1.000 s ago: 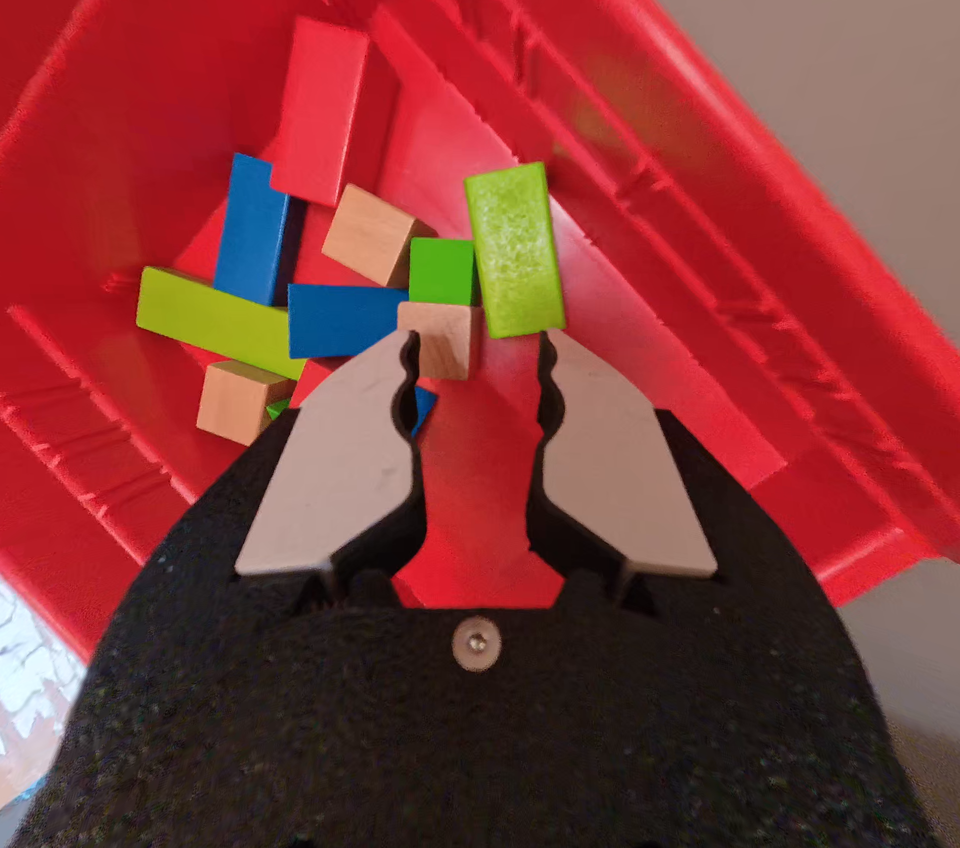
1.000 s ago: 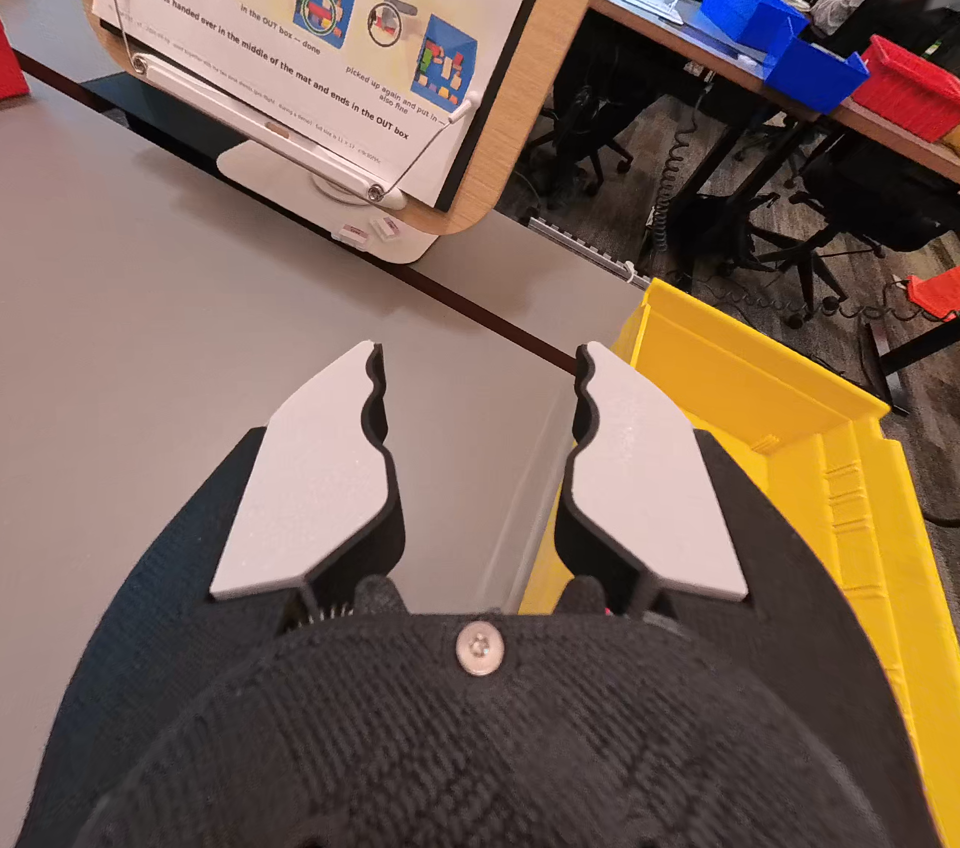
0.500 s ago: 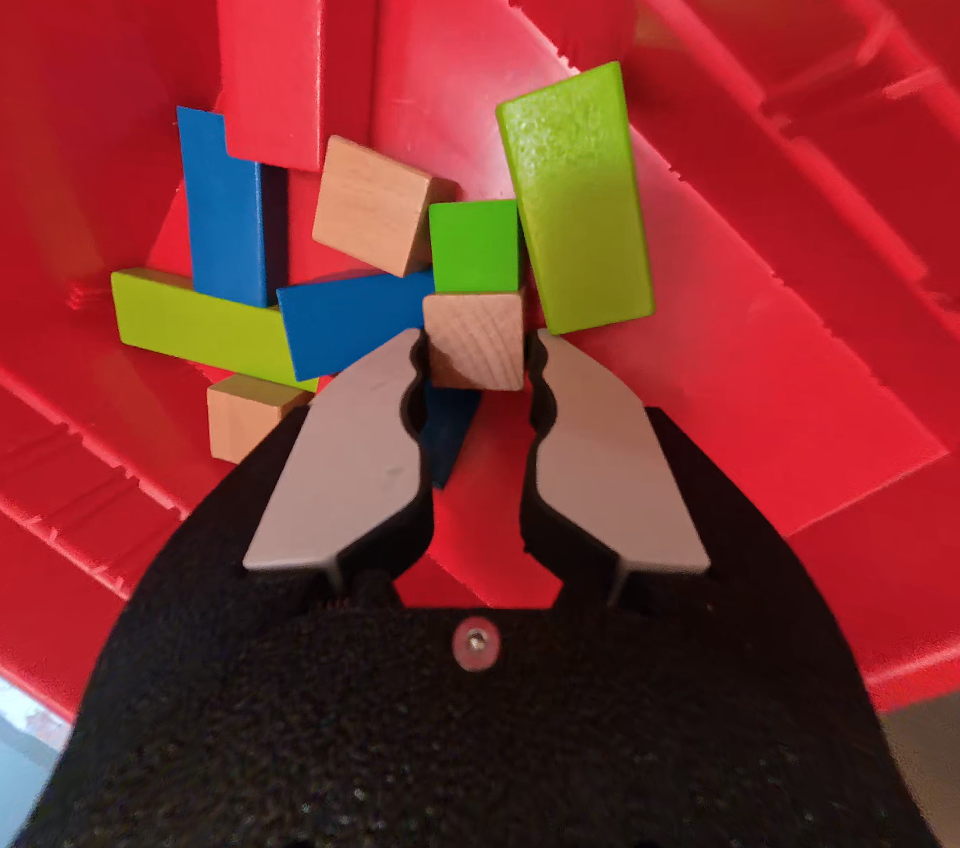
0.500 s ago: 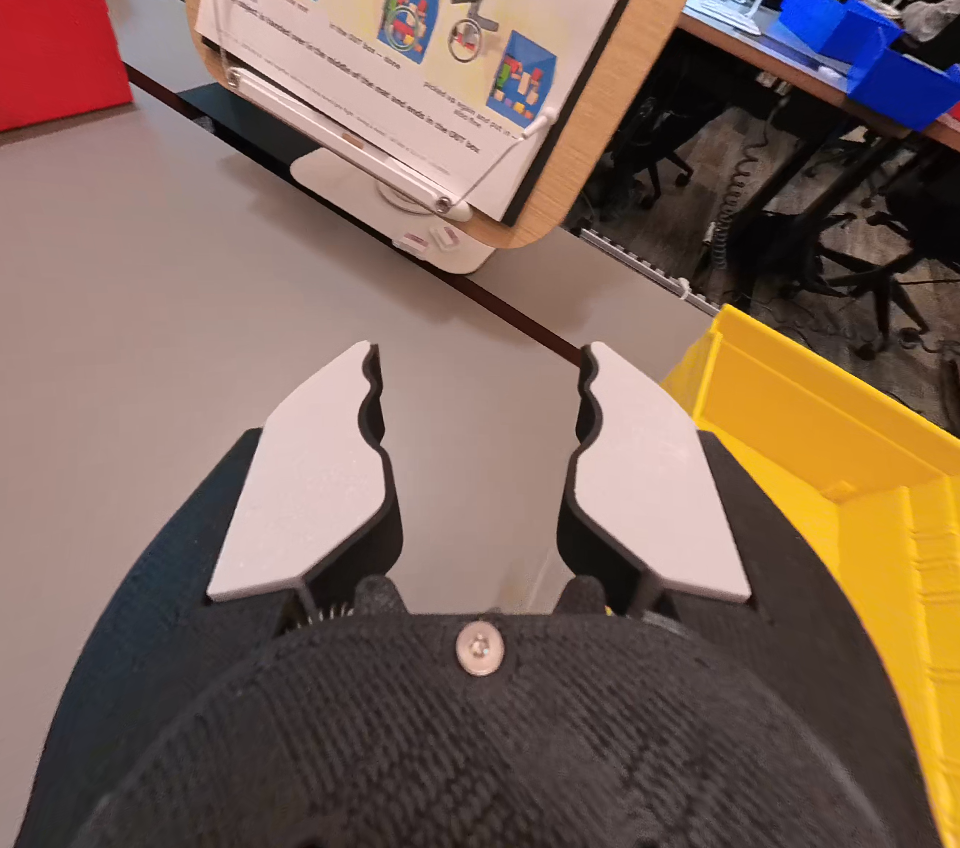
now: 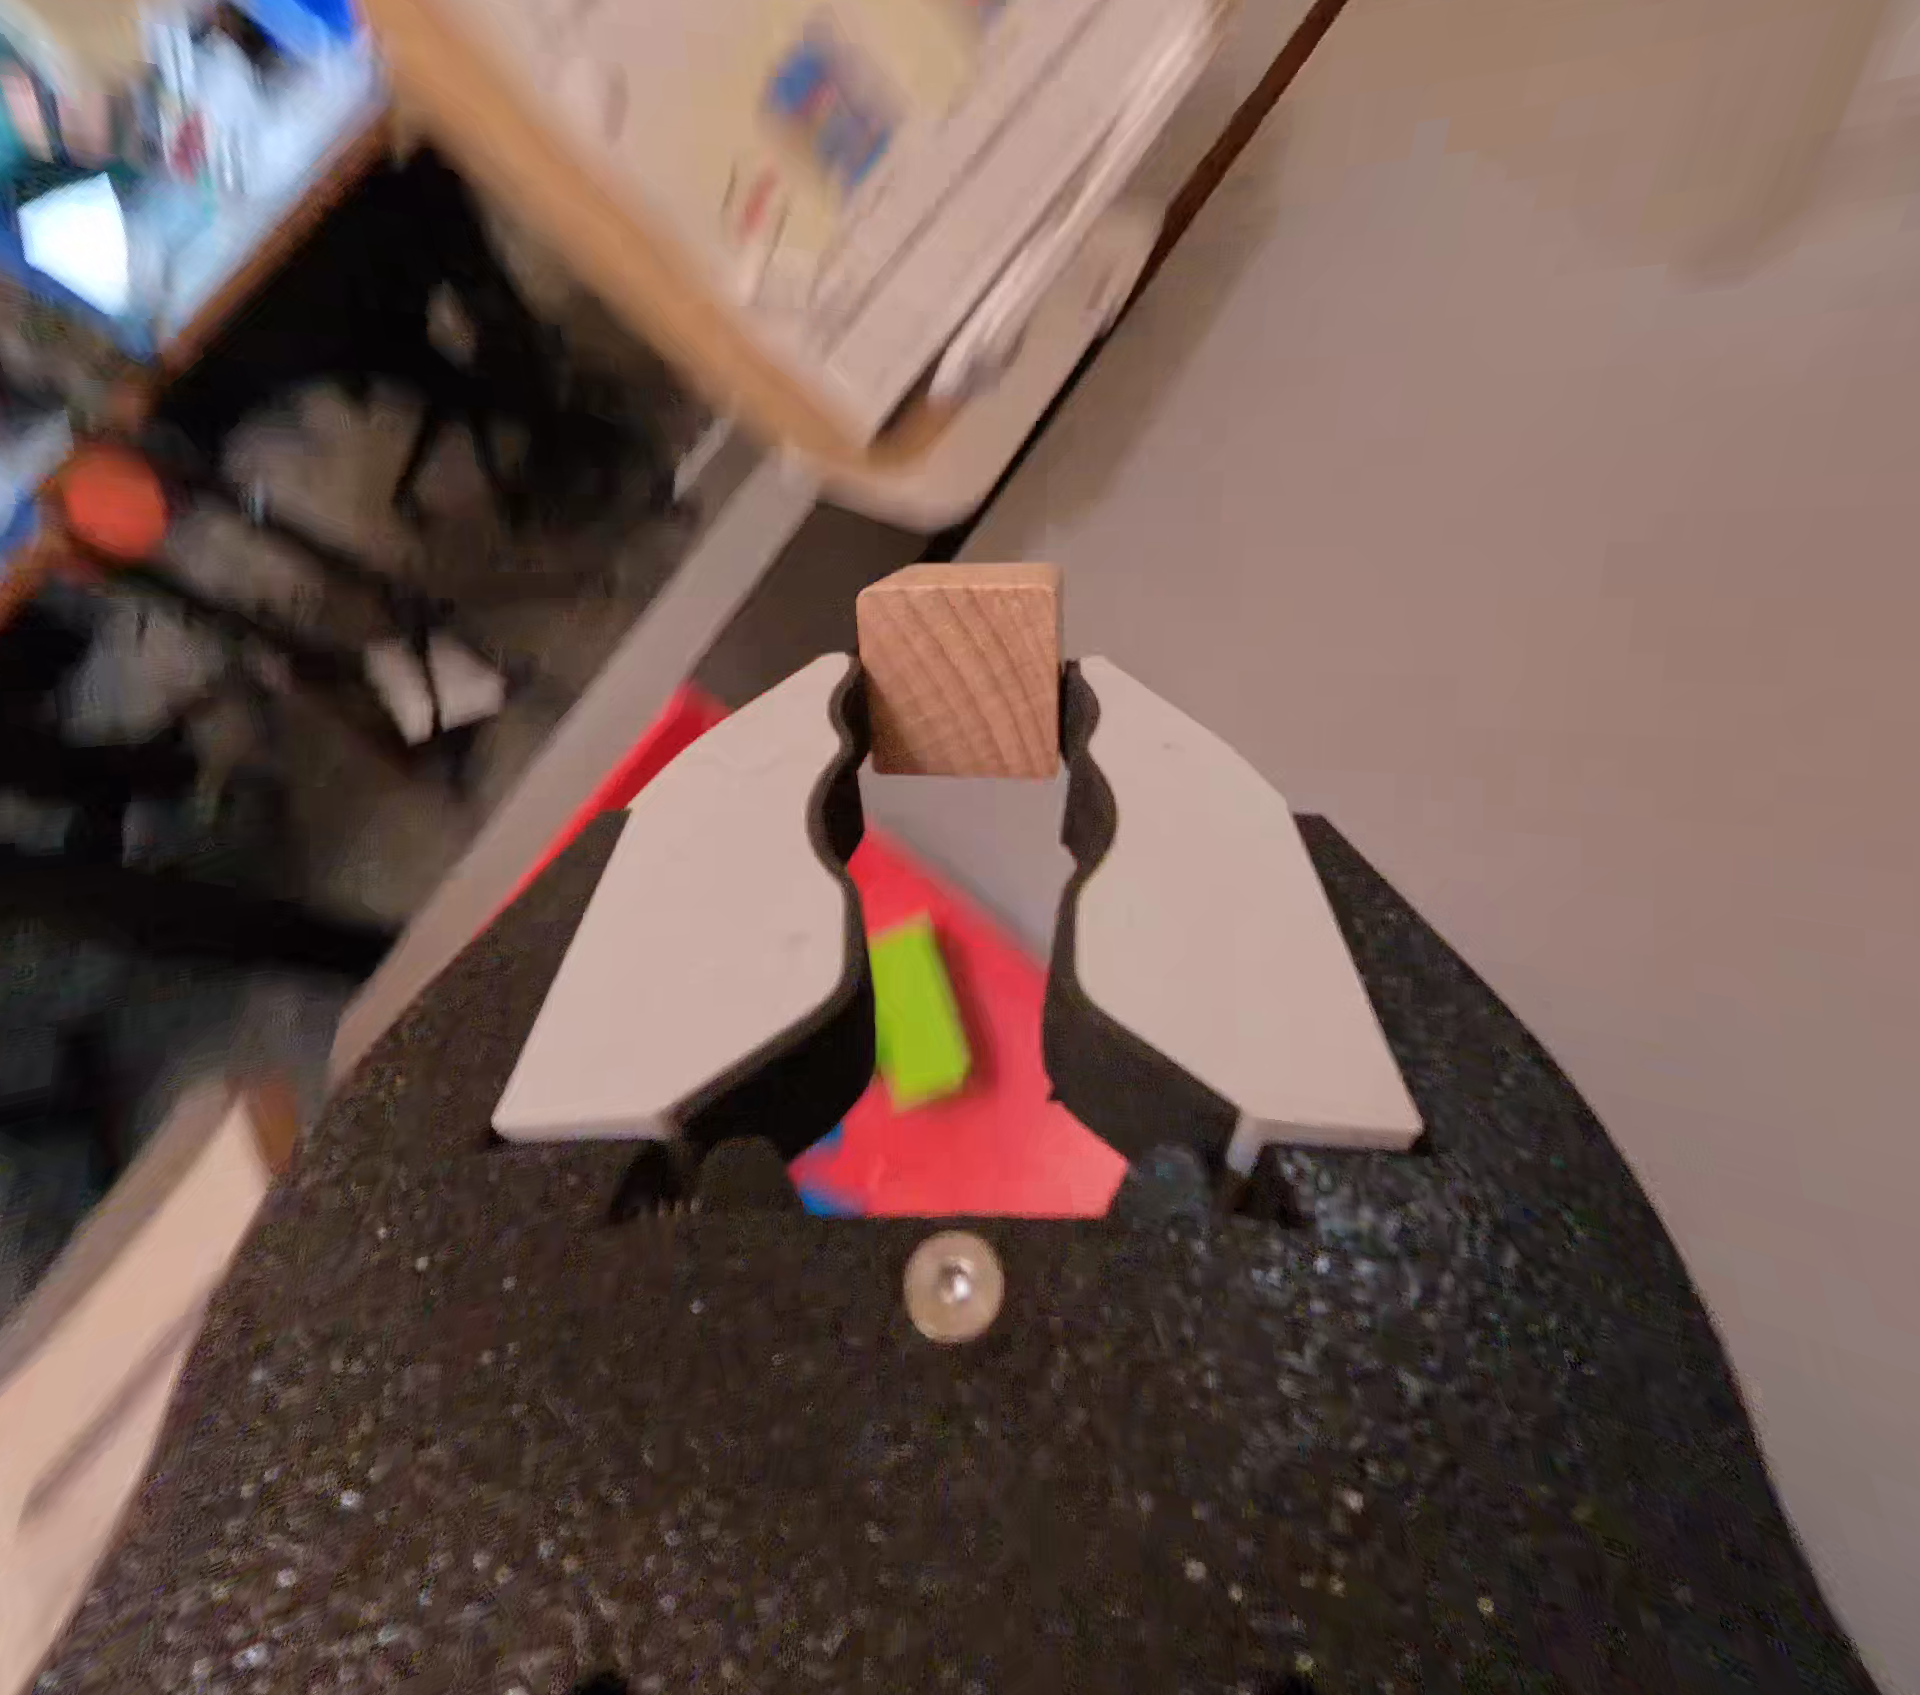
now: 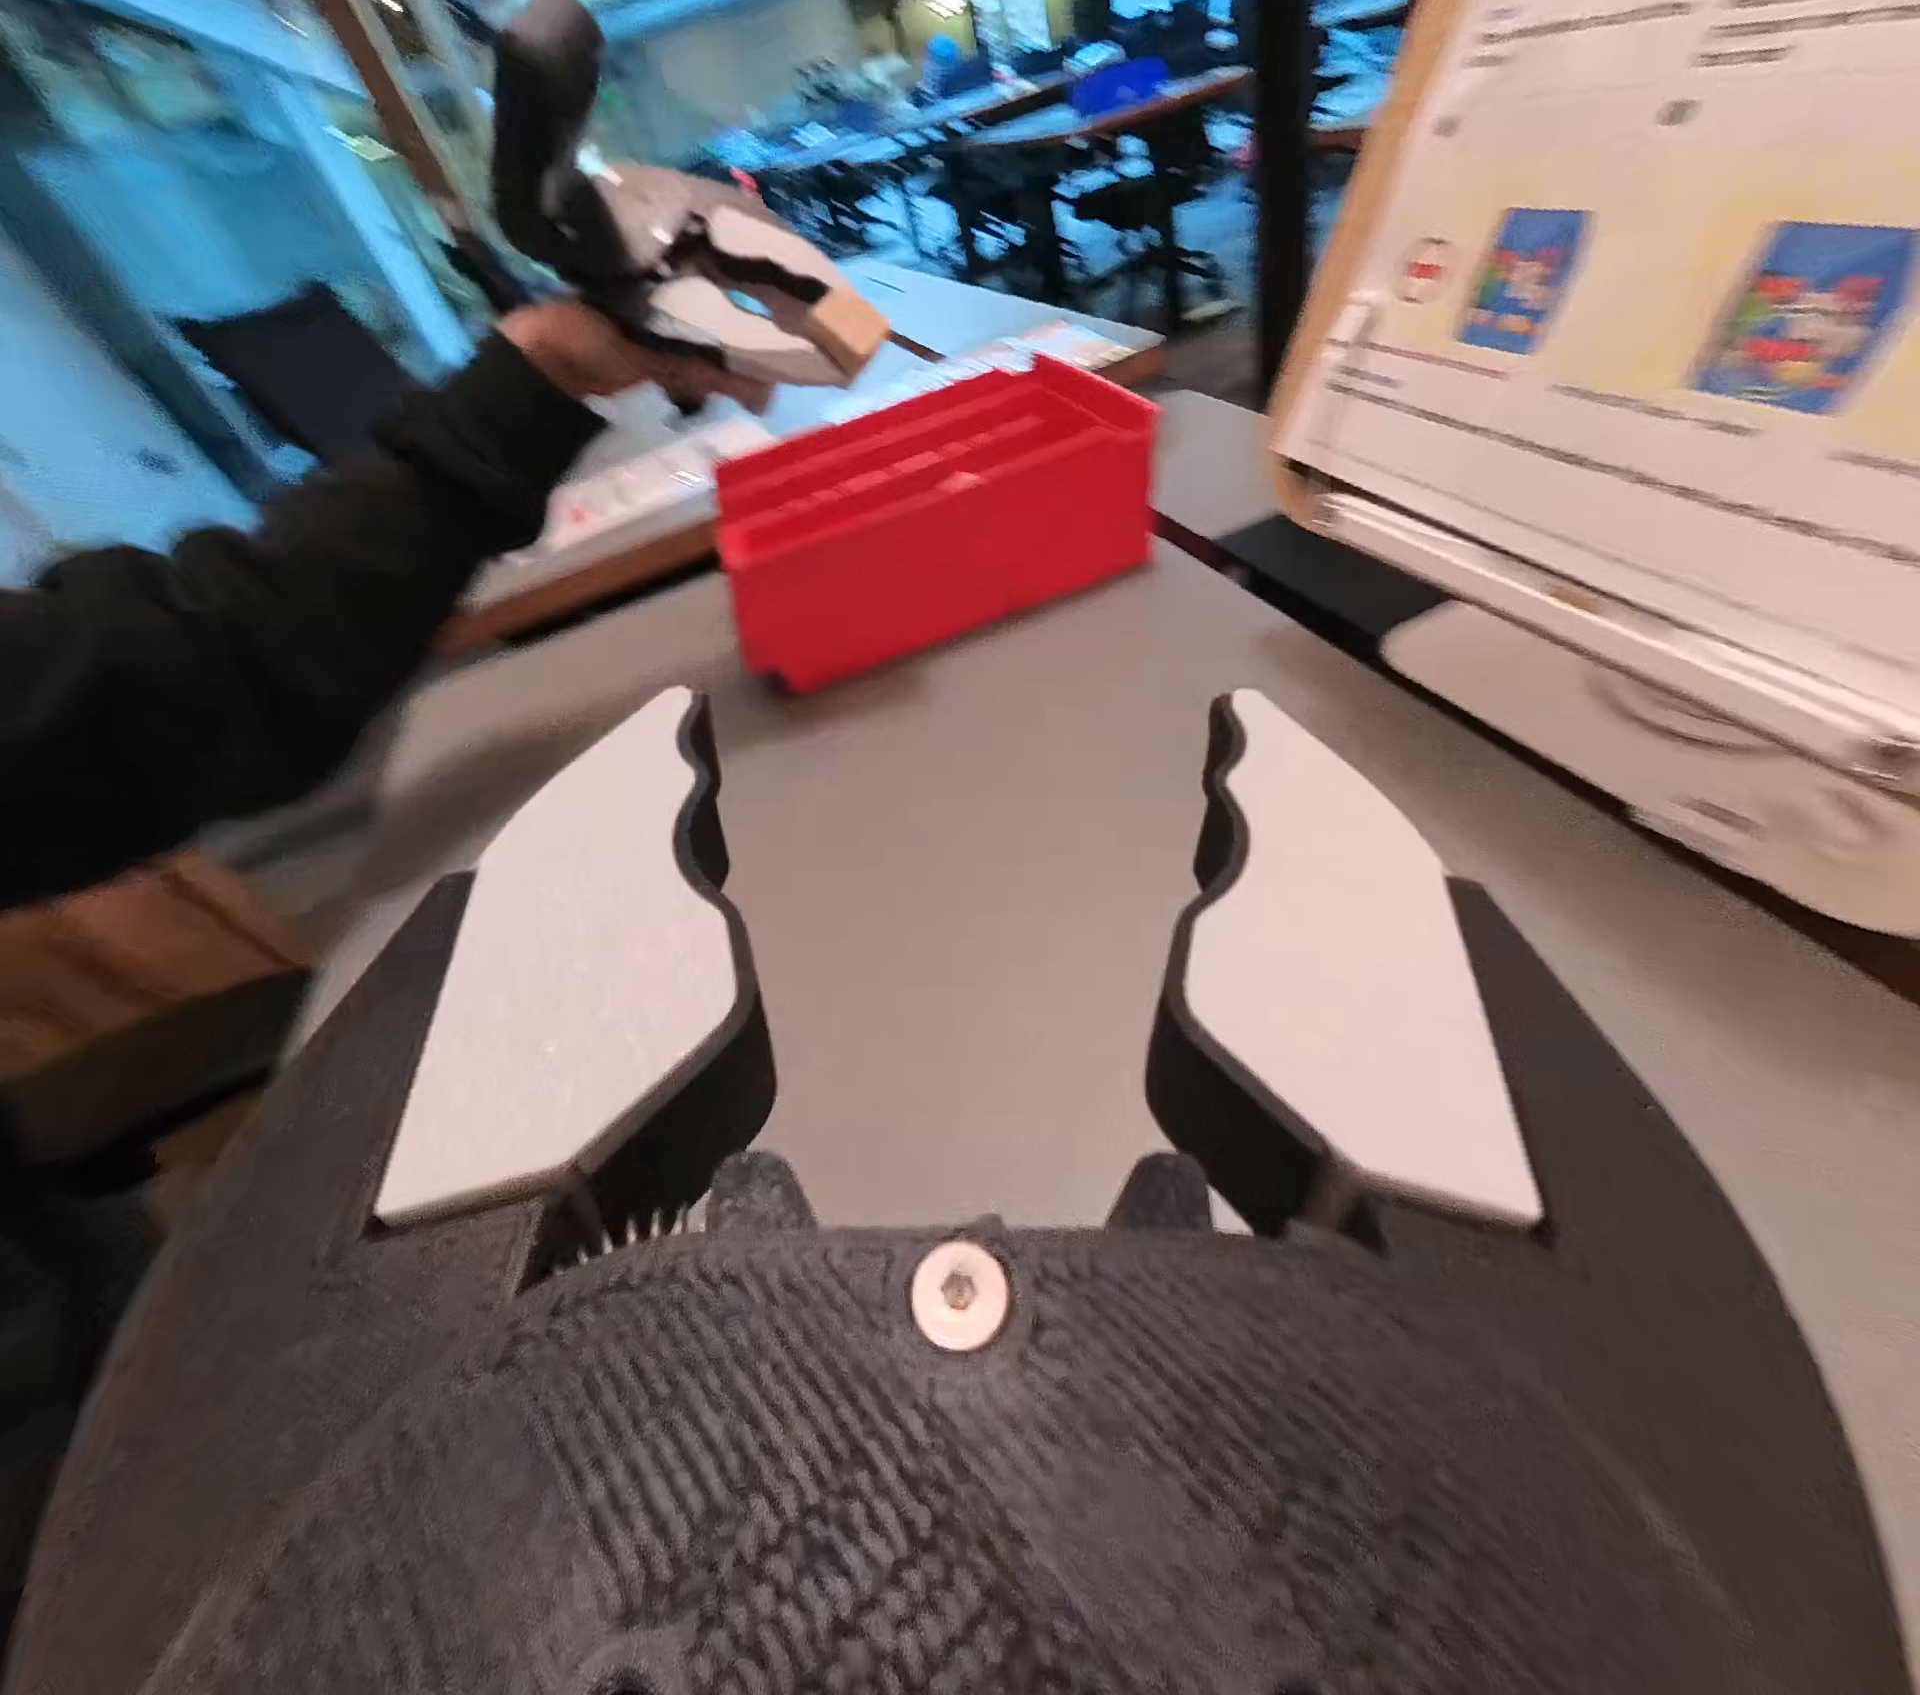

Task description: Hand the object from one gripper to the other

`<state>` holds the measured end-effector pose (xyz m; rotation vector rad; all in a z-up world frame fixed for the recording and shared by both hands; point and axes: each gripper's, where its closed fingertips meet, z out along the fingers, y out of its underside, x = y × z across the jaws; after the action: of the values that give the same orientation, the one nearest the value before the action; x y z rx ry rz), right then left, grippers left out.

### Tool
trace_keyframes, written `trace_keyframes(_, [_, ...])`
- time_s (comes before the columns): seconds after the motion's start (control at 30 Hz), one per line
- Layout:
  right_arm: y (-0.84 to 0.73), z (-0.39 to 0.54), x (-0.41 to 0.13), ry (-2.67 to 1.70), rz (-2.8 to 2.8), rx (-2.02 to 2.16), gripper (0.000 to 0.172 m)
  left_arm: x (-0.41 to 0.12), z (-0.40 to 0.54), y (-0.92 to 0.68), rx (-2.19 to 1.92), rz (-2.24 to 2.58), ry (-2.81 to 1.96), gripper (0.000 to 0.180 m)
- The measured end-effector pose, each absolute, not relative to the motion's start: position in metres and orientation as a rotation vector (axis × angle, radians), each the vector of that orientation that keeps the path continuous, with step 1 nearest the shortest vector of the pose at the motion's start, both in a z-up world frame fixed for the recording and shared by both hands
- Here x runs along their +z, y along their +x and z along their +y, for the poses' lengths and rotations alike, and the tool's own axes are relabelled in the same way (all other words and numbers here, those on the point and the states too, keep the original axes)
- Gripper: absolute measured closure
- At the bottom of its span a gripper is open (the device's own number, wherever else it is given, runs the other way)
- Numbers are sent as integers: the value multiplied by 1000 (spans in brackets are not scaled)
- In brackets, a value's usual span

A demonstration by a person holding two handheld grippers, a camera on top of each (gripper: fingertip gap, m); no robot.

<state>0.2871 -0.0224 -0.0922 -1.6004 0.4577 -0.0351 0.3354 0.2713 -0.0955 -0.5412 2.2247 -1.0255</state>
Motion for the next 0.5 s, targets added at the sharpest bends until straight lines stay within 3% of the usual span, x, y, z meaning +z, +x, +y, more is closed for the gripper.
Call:
trace_keyframes(0.03, [278,-13,-87,-1559,437,48,82,-80,241,323,-1139,2186,-445,146])
trace_keyframes(0.27, [231,22,-64,-1349,393,638,96,-50,62,236,-1827,1953,71,146])
trace_keyframes(0.5, [220,20,-52,-1266,356,790,107,-57,-2,222,-1908,1825,234,146])
